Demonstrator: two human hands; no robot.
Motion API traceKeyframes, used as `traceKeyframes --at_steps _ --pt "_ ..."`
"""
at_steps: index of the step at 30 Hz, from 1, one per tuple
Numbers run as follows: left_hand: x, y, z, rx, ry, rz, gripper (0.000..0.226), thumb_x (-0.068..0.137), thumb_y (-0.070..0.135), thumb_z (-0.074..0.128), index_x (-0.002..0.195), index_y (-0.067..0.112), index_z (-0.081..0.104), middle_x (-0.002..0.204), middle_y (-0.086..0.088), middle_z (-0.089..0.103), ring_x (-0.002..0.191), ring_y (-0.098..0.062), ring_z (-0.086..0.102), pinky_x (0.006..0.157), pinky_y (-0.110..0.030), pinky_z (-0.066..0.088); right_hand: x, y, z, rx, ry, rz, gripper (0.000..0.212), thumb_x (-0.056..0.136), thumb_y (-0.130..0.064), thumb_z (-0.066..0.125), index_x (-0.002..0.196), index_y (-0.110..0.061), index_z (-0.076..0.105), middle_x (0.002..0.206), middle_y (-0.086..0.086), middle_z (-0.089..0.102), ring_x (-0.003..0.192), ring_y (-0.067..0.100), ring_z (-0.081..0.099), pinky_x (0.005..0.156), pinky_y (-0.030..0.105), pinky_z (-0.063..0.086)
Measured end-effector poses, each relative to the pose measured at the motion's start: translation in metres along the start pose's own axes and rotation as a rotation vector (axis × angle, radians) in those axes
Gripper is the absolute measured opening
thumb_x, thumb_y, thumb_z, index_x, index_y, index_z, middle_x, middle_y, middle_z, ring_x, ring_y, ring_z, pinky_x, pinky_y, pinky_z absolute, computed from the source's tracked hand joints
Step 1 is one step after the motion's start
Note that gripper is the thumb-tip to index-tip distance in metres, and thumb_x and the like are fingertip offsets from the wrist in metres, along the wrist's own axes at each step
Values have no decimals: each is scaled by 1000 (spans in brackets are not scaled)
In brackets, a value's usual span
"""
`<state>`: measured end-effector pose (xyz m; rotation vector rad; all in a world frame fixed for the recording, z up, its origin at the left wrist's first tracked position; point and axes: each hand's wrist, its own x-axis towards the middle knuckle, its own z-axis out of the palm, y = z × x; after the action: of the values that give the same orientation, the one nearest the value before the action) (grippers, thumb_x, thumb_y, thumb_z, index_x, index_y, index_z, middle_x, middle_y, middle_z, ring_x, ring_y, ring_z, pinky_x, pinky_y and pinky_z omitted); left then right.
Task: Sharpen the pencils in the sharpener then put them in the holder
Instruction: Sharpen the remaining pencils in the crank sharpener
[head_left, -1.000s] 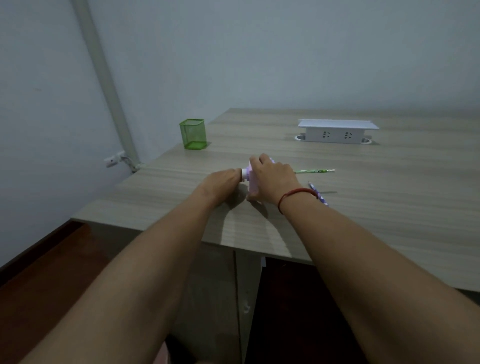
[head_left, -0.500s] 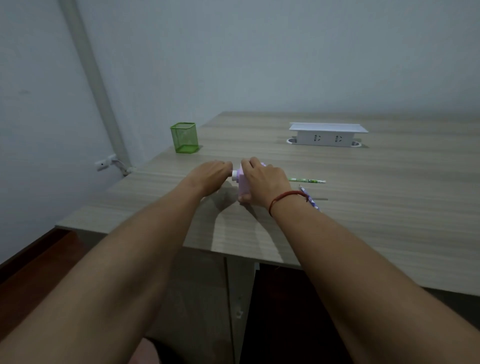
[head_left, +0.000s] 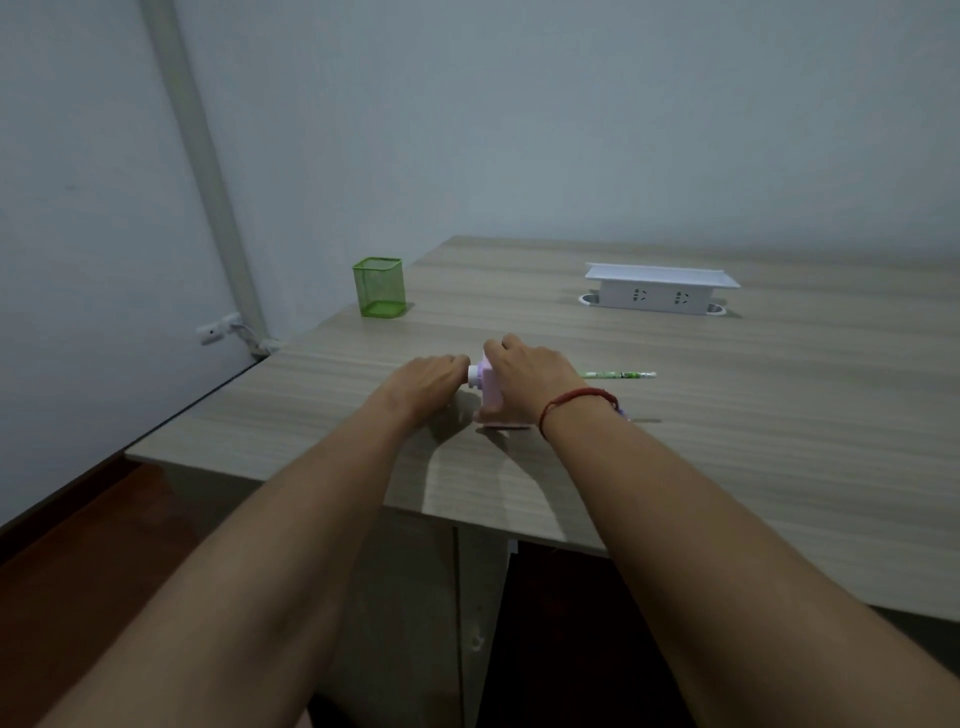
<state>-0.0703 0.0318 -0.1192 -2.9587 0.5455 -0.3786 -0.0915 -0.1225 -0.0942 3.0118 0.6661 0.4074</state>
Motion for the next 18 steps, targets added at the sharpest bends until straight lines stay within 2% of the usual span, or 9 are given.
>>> traceKeyframes --at_steps 3,7,11,15,18 --pt "-4 2 -3 53 50 16 17 94 3 41 109 3 48 109 -16 61 97 -35 60 81 -41 44 -7 -1 -2 -27 28 -18 70 78 -52 70 129 -12 43 126 9 52 105 31 61 85 40 48" --pt "2 -3 -24 -12 194 50 20 99 6 37 115 2 48 110 -17 59 96 -35 61 76 -39 44 -10 -2 -1 -46 39 3 71 81 -50 68 134 -12 41 127 8 52 107 30 60 86 40 48" --pt "-8 0 -37 -45 220 78 26 99 5 34 121 1 48 115 -19 58 102 -35 59 82 -38 43 -10 -8 -2 -20 14 63 70 80 -48 68 134 -13 41 126 8 51 109 30 59 87 41 47" --pt "-32 6 -33 -67 277 93 17 100 8 38 111 4 50 109 -18 61 97 -35 60 71 -33 38 -8 -14 -5 20 -29 134 75 79 -50 69 137 -13 39 132 8 48 116 31 56 93 44 48" --pt "-51 13 -24 -69 296 90 12 98 9 44 107 6 52 106 -15 63 93 -31 61 67 -28 34 -9 -19 -5 34 -61 172 78 79 -46 72 140 -12 37 138 8 44 123 32 52 99 48 46"
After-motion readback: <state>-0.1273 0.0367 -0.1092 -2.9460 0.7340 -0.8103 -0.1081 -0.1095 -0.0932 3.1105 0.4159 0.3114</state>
